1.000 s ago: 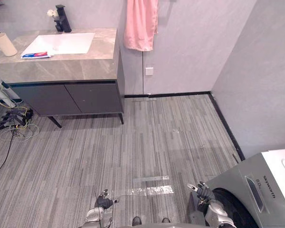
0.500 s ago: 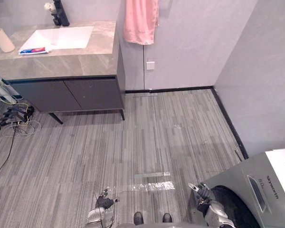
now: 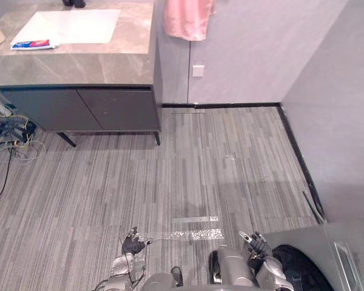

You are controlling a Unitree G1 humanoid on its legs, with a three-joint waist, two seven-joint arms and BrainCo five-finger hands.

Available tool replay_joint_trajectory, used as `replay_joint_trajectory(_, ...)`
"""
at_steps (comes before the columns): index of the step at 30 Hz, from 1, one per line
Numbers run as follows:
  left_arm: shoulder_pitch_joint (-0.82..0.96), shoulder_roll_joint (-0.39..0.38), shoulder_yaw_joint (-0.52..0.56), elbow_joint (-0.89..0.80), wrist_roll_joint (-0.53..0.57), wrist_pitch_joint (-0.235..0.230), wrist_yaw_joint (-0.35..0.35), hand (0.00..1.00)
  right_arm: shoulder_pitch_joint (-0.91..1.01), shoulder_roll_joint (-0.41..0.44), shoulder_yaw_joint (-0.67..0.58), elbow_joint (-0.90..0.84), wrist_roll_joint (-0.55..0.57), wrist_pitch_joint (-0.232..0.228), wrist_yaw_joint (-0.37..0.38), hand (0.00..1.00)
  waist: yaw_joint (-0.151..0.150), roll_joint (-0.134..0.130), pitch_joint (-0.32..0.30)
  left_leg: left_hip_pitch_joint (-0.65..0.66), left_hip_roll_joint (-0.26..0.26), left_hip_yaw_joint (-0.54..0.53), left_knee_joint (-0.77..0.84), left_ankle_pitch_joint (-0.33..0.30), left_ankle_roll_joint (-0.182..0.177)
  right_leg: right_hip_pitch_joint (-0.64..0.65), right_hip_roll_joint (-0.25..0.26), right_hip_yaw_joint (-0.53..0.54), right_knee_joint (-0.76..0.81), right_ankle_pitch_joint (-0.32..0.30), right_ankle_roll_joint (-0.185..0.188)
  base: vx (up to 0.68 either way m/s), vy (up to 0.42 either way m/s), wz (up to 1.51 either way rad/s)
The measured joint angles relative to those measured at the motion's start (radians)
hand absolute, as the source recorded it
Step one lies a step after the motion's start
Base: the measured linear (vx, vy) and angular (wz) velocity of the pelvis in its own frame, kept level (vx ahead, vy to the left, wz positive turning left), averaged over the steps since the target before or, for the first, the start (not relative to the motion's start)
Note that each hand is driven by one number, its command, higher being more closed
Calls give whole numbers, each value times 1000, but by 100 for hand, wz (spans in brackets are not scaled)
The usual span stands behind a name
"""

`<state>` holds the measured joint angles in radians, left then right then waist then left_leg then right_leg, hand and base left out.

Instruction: Organize washtable

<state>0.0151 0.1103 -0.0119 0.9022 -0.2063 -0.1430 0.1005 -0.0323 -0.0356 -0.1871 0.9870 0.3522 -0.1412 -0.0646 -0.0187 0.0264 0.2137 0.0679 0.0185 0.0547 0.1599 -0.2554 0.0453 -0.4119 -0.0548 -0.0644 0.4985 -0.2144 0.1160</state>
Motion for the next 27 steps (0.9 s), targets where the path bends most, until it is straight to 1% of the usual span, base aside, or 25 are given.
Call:
replay_joint_trajectory(2,1,2,-11,-3,0,0,10,0,2,-6,1,-9,-1,-3,0,0,-21,-7,12,83,13,-31,-58,-18,-33,-6,-22,-30,-264,117,12,567,-128,53)
replay_joint_trajectory(3,2,12,-23,-3,1,0,11,0,3,-6,1,-13,-1,-3,-1,0,-27,-31,19,147,11,-30,-94,-35,-60,-19,-50,-48,-341,160,4,685,-215,43)
replay_joint_trajectory(4,6,17,-25,-3,2,0,11,0,11,-4,3,-17,-2,-2,-1,0,-29,-41,13,174,15,-29,-110,-52,-85,-35,-56,-61,-346,169,-8,589,-224,33)
replay_joint_trajectory(5,6,17,-25,-3,3,0,10,0,21,-5,3,-25,-2,-2,-1,0,-36,-40,6,193,28,-31,-120,-68,-92,-46,-59,-67,-335,179,-23,518,-222,48)
replay_joint_trajectory(6,17,18,-23,-5,3,0,10,0,31,-10,2,-29,-2,-1,0,0,-46,-38,-11,212,56,-50,-115,-93,-115,-63,-42,-87,-284,229,-74,699,-303,42)
replay_joint_trajectory(7,21,15,-15,0,3,-2,9,0,36,-11,-2,-28,-3,-1,1,0,-45,-20,-31,168,100,-49,-10,-103,-133,-92,-14,-99,-222,280,-118,860,-388,22)
replay_joint_trajectory(8,28,3,4,15,3,-1,5,0,33,-9,-4,-27,-2,-1,2,0,-44,2,-38,89,141,-45,174,-78,-167,-74,22,-112,-219,296,-138,719,-355,-8)
replay_joint_trajectory(9,34,-10,29,25,3,0,5,0,33,-9,-4,-27,-2,-1,4,0,-42,11,-38,55,162,-34,270,-39,-170,-53,43,-120,-218,304,-155,717,-375,-46)
replay_joint_trajectory(10,51,-42,95,54,2,6,5,0,35,-11,-2,-31,0,-2,4,0,-35,39,-38,-15,216,-14,515,153,-100,33,109,-118,-232,257,-186,776,-345,-61)
replay_joint_trajectory(11,70,-49,103,60,-1,7,3,0,37,-11,0,-31,3,-4,5,0,-22,42,-39,-60,244,-18,658,181,-91,96,138,-99,-256,238,-208,800,-321,-70)
replay_joint_trajectory(13,73,-51,103,65,-8,8,-13,0,36,-9,1,-33,13,-8,5,0,-8,33,-36,-145,264,-9,869,167,-81,224,178,-51,-314,219,-236,753,-276,-60)
replay_joint_trajectory(14,73,-54,102,67,-8,7,-14,0,35,-10,3,-32,20,-8,5,0,6,19,-30,-193,259,6,947,132,-52,320,188,0,-354,207,-253,671,-241,-63)
replay_joint_trajectory(15,74,-55,102,68,-9,7,-14,0,34,-11,5,-31,25,-8,5,0,12,12,-30,-218,256,12,969,110,-47,359,191,25,-370,203,-259,726,-185,-79)
replay_joint_trajectory(16,76,-55,105,66,-17,6,-15,0,29,-12,8,-29,32,-8,6,0,31,1,-30,-276,243,25,973,67,-60,426,191,76,-395,192,-268,470,-92,-75)
replay_joint_trajectory(17,75,-55,113,56,-20,3,-13,0,23,-12,8,-29,33,-9,7,0,36,-2,-29,-310,236,28,954,43,-70,451,192,97,-403,187,-273,651,-70,-87)
replay_joint_trajectory(18,76,-49,116,44,-31,0,-13,0,6,-12,8,-30,35,-9,8,0,41,-10,-27,-382,200,27,875,23,-67,491,183,125,-406,154,-285,503,10,-72)
replay_joint_trajectory(19,74,-42,114,32,-50,-3,-14,0,-10,-14,6,-29,35,-8,12,0,40,-25,-25,-433,147,23,703,25,-71,530,156,149,-408,99,-248,597,29,-64)
replay_joint_trajectory(20,74,-46,113,32,-57,-3,-14,0,-13,-18,3,-29,35,-8,12,0,37,-23,-25,-445,123,18,583,31,-82,549,151,159,-412,82,-243,490,103,-62)
replay_joint_trajectory(21,78,-58,112,33,-64,-3,-13,0,-12,-27,0,-29,34,-8,12,0,40,-15,-27,-458,97,2,330,73,-129,582,146,183,-416,52,-242,498,170,-69)
replay_joint_trajectory(22,83,-64,106,33,-70,-3,-15,0,-11,-32,-1,-29,32,-8,11,0,55,10,-28,-460,82,-2,109,137,-167,624,144,216,-421,21,-238,511,209,-78)
replay_joint_trajectory(23,84,-68,103,32,-76,-3,-15,0,-8,-39,-1,-29,31,-8,10,0,64,19,-30,-465,84,-6,38,162,-192,644,145,234,-427,6,-233,520,269,-88)
replay_joint_trajectory(24,85,-70,104,31,-85,-8,-14,0,-1,-53,1,-28,29,-7,11,0,78,35,-40,-498,92,-14,14,167,-200,686,143,262,-450,-29,-223,532,327,-95)
replay_joint_trajectory(25,93,-60,120,33,-90,-12,-14,0,0,-43,3,-23,28,-6,11,0,91,32,-51,-512,96,3,79,263,-165,724,121,298,-444,-72,-220,544,339,-86)
replay_joint_trajectory(26,98,-54,133,34,-91,-14,-14,0,1,-34,11,-20,26,-6,12,0,90,17,-63,-512,85,14,93,295,-146,725,104,314,-429,-85,-221,590,330,-62)
replay_joint_trajectory(27,108,-51,141,37,-92,-17,-14,0,2,-23,28,-20,20,-6,14,0,86,-13,-83,-507,64,32,82,327,-114,702,81,318,-383,-89,-220,782,341,-50)
